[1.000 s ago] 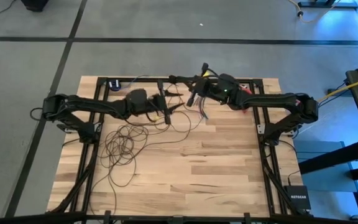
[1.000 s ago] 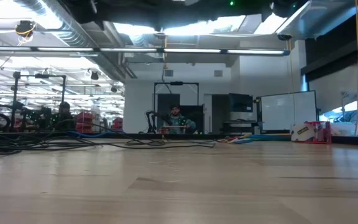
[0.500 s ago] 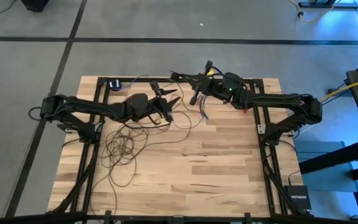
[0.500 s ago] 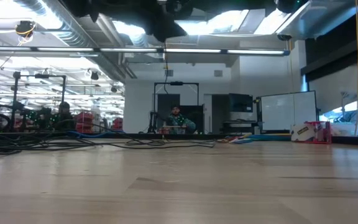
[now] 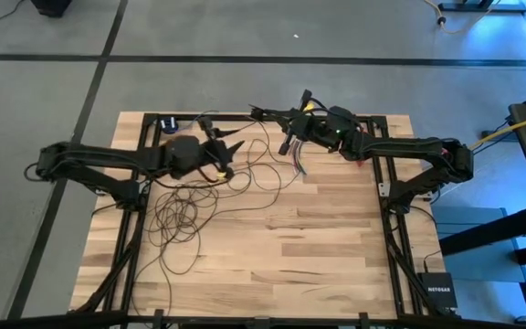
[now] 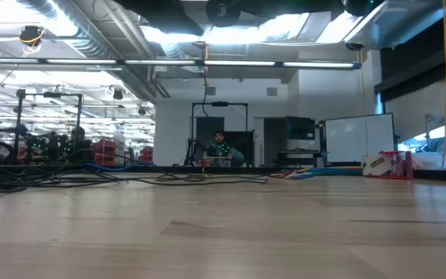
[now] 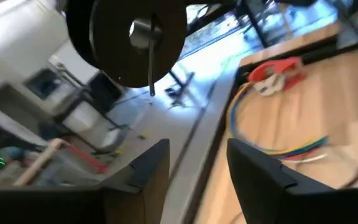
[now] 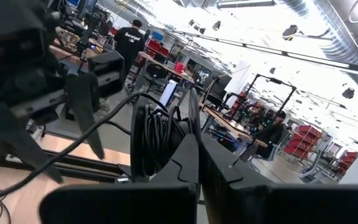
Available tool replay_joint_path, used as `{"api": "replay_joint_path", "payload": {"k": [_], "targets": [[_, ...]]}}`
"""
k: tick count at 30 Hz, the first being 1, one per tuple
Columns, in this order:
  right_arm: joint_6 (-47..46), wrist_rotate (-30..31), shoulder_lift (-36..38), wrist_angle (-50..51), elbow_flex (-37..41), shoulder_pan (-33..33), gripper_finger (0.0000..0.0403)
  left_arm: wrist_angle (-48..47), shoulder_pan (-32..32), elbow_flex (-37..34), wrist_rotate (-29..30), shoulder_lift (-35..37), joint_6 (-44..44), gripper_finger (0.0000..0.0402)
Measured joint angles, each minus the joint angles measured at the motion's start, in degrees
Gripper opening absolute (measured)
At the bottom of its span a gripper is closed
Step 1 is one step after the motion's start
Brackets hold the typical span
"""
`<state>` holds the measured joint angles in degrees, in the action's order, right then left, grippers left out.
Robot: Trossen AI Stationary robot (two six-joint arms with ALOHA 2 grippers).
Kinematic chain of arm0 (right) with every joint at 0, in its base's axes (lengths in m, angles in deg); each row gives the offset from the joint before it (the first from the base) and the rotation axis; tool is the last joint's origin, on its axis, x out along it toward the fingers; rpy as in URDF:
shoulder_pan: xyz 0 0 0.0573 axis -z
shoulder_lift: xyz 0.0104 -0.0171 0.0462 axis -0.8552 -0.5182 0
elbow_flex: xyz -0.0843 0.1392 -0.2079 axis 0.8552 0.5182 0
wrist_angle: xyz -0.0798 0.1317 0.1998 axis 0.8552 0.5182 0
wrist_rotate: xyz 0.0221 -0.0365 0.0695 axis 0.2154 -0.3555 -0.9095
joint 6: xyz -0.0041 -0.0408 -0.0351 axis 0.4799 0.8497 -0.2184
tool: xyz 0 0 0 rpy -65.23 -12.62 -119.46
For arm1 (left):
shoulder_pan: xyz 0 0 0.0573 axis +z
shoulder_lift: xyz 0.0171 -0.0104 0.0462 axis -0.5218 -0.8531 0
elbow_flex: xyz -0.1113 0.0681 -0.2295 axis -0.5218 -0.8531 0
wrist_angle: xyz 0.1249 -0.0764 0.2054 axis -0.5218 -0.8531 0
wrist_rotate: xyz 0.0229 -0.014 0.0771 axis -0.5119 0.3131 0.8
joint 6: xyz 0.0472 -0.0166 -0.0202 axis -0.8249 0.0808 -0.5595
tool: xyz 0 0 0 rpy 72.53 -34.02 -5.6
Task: Coiling cords
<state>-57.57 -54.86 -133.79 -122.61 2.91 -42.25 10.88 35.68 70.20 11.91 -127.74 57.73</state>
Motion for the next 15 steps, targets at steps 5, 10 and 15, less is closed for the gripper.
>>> {"api": "replay_joint_path", "payload": {"k": [5, 10, 15], "targets": [[0.08, 0.00, 0.00, 0.02, 0.00, 0.00, 0.0003, -1.47, 0.77, 0.02, -24.84, 1.34, 9.83, 0.0155], [1.09, 0.00, 0.00, 0.02, 0.02, 0.00, 0.0005, -1.00, 0.88, 0.00, -29.44, -1.85, 12.11, 0.0155], [1.29, 0.00, 0.00, -0.01, 0.02, 0.00, 0.0004, 1.90, 1.50, 0.00, -27.89, -5.17, 12.12, 0.0155]]}}
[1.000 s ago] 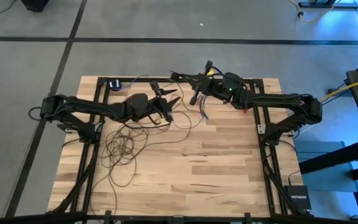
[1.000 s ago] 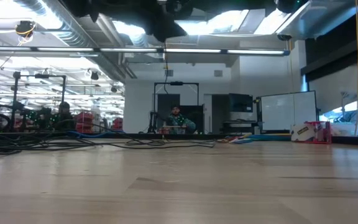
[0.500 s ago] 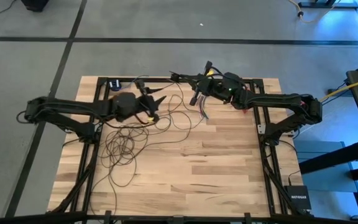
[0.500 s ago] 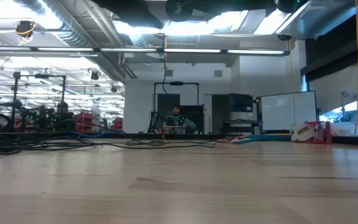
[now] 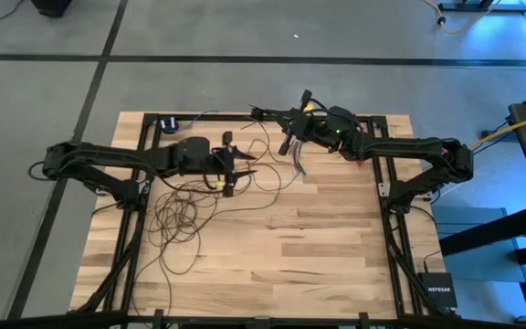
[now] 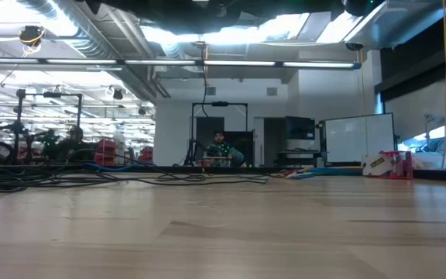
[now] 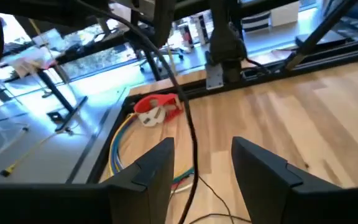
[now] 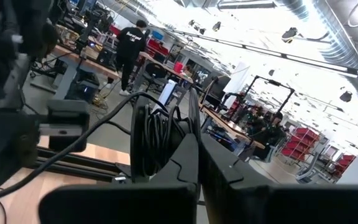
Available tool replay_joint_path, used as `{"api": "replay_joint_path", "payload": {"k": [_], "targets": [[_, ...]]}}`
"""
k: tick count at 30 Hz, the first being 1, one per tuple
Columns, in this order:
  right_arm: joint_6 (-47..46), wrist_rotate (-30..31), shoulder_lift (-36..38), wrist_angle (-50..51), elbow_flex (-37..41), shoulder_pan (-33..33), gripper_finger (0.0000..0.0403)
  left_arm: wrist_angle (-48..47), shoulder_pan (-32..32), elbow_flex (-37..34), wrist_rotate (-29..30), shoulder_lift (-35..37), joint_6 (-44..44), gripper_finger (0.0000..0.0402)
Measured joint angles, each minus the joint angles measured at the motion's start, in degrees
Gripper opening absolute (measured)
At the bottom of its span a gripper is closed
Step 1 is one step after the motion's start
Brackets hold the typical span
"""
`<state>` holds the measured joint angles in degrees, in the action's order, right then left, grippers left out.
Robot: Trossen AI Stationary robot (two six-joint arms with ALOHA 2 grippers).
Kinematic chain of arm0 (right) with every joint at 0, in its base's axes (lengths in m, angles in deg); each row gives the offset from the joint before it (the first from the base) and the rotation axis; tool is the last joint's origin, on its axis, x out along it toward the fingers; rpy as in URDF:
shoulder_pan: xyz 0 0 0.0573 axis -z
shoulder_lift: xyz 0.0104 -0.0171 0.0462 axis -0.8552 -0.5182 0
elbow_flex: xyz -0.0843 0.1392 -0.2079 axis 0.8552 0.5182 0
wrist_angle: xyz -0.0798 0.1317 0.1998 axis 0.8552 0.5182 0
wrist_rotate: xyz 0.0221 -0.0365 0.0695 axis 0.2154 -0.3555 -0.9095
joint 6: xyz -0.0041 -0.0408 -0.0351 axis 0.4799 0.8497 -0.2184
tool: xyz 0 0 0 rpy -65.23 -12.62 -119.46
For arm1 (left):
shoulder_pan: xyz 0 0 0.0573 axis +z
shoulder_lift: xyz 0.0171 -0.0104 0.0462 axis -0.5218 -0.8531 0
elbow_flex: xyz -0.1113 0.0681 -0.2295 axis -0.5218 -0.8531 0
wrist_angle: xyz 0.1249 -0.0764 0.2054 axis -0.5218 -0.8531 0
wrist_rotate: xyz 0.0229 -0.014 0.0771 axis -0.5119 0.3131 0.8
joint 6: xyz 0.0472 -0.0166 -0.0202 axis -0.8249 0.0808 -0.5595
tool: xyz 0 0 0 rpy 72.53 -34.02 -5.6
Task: Coiling cords
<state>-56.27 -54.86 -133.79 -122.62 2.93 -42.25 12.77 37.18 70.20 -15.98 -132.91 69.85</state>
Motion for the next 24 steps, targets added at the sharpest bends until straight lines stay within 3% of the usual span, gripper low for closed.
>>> {"api": "replay_joint_path", "payload": {"k": [6, 16, 24], "targets": [[0.10, 0.00, 0.00, 0.02, 0.00, 0.00, 0.0005, 0.96, 1.12, 0.00, 2.65, -0.37, 0.04, 0.0143], [0.12, -0.01, 0.00, 0.00, 0.00, 0.00, 0.0005, 0.14, 0.98, 0.00, 0.10, -0.46, -1.18, 0.0011], [-3.20, -3.93, 0.00, -2.11, 0.04, -0.07, 0.0003, 8.41, 2.81, 0.00, -1.65, -7.83, -1.05, 0.0003]]}}
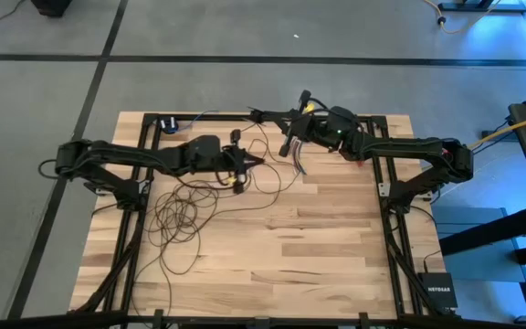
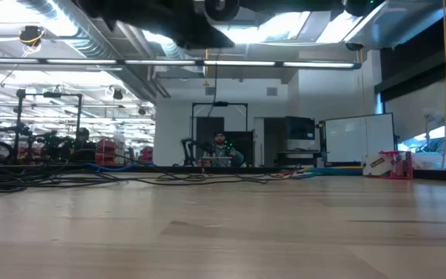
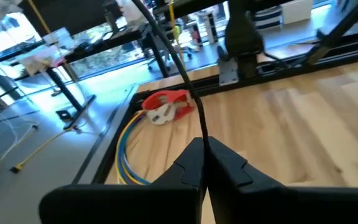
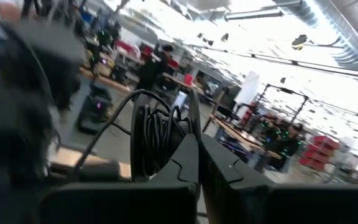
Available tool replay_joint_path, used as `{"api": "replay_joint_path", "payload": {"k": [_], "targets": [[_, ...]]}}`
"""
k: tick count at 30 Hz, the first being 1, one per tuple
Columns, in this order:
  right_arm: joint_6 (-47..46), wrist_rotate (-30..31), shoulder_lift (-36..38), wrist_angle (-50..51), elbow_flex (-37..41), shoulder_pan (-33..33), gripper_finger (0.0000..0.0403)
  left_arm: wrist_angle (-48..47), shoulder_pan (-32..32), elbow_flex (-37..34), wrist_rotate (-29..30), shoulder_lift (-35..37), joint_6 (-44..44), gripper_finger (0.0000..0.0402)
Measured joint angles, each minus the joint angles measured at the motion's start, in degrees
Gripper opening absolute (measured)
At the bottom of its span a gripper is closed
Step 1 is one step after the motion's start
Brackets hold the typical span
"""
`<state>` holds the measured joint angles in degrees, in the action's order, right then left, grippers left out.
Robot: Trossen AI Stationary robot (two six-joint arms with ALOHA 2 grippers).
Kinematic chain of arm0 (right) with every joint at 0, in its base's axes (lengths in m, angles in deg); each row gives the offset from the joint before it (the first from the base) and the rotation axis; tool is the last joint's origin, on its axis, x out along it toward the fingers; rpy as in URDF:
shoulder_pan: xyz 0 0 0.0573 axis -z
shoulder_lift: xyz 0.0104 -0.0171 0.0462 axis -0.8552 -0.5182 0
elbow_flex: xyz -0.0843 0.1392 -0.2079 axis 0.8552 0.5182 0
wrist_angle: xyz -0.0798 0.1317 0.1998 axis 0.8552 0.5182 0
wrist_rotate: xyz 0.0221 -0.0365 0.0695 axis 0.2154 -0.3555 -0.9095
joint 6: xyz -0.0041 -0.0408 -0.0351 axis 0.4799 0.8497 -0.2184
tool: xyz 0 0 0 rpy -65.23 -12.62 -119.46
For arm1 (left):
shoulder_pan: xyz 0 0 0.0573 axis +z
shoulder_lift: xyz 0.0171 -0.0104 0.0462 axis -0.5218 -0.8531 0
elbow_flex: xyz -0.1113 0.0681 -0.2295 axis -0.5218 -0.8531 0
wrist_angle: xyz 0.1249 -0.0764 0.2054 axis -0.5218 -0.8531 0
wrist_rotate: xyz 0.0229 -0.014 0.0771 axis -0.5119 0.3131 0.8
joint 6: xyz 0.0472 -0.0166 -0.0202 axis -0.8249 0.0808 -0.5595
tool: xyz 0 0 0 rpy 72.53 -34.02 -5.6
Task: Coiling cords
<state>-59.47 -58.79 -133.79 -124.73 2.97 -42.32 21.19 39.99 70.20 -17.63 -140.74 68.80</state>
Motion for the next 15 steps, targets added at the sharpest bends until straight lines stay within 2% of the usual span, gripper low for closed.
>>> {"api": "replay_joint_path", "payload": {"k": [7, 11, 15], "targets": [[-4.34, -5.54, 0.00, -3.03, 0.00, 0.00, 0.0003, 6.34, 3.95, 0.00, 0.75, -3.77, 2.36, 0.0002], [-3.97, -4.56, 0.00, -2.21, 0.00, 0.07, 0.0003, 6.80, 2.72, -0.01, 0.79, -3.24, 2.47, 0.0003], [0.21, -2.00, 0.00, -0.99, 0.00, 0.07, 0.0003, 9.99, -0.41, -0.04, -0.74, -0.68, 1.60, 0.0002]]}}
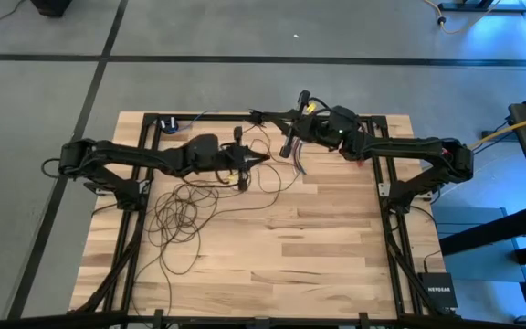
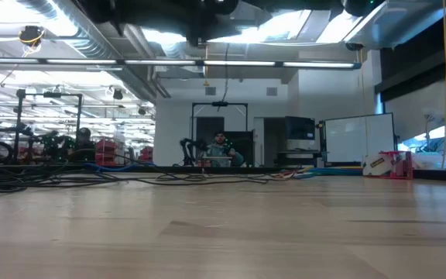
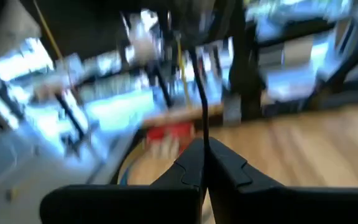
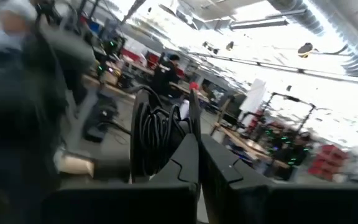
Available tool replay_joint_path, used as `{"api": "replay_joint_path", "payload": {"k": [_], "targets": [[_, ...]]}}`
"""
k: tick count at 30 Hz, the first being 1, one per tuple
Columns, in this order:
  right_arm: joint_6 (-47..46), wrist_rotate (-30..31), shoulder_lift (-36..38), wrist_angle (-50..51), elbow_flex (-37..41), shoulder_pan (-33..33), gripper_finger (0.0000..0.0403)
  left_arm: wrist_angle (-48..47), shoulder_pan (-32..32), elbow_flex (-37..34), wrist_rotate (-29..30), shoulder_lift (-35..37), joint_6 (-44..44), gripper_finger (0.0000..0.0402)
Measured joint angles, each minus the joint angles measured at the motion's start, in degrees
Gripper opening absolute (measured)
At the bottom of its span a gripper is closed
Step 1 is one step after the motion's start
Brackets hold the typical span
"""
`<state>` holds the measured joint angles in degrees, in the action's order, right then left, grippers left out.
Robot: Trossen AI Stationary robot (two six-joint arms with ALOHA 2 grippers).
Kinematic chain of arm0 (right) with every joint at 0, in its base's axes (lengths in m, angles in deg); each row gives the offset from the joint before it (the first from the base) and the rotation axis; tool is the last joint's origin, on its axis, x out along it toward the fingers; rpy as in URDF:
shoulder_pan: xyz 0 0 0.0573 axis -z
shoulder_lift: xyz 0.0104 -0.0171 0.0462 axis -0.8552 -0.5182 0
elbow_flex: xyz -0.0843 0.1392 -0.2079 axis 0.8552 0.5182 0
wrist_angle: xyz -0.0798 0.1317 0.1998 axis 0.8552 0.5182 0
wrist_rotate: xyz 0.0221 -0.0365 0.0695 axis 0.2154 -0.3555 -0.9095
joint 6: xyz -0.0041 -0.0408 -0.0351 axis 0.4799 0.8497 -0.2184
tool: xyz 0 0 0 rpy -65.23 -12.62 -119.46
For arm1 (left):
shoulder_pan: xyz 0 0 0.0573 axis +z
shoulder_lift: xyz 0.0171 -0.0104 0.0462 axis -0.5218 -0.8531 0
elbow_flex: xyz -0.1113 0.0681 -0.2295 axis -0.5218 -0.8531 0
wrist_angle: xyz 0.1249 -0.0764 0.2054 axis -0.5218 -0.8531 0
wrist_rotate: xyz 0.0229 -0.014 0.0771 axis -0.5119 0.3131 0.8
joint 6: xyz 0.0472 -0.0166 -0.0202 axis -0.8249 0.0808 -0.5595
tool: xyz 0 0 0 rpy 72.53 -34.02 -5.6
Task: Coiling cords
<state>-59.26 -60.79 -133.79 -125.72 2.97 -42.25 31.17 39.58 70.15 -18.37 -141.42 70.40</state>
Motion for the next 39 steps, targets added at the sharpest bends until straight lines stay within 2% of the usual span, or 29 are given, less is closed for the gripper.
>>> {"api": "replay_joint_path", "payload": {"k": [4, 13, 19, 23, 27, 34, 39], "targets": [[-0.14, -0.58, -0.50, 0.32, 0.00, -0.02, 0.0003, 5.12, -1.23, 0.02, 0.03, 0.48, -1.71, 0.0002], [-1.99, -3.70, -0.52, 0.18, 0.00, -0.07, 0.0003, 9.50, 2.50, 1.49, 0.16, -1.44, -1.07, 0.0001], [-3.65, -6.06, -0.50, -0.58, -0.04, 0.00, 0.0003, 8.64, 3.45, 7.05, 0.16, -8.04, 0.16, 0.0001], [-3.66, -6.07, -0.30, -0.38, -0.04, -0.07, 0.0003, 4.59, 3.16, 10.13, 0.36, -12.38, -1.96, 0.0001], [-4.02, -5.61, 0.92, -0.05, -0.02, -0.05, 0.0003, -0.68, 3.46, 10.25, 2.58, -13.60, -3.73, 0.0001], [-3.85, -3.96, 4.15, 5.11, 0.07, 0.01, 0.0003, -13.01, 4.82, 10.05, 11.45, -12.89, -4.63, 0.0001], [-1.33, -1.34, 7.51, 15.47, 0.09, 0.00, 0.0003, -20.39, 6.10, 9.99, 17.84, -11.88, -5.36, 0.0001]]}}
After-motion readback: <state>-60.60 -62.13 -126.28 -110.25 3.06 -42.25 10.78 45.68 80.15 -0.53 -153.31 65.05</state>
